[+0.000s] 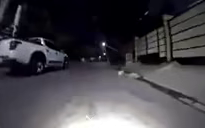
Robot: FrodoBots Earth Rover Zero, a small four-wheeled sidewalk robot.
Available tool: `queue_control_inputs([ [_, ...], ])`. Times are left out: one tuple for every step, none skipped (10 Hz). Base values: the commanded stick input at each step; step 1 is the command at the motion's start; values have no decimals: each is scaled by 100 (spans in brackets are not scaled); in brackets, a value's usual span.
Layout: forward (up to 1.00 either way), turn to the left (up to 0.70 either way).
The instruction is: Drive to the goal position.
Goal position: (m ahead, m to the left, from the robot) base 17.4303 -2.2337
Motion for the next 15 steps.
queue_control_inputs([
  [100, 5],
  [100, 5],
  [100, 5],
  [100, 5],
  [100, 5],
  [100, 5],
  [100, 5],
  [100, 5],
  [100, 5],
  [100, 5],
  [100, 5],
  [100, 5],
  [100, 5],
  [100, 5],
  [100, 5],
])
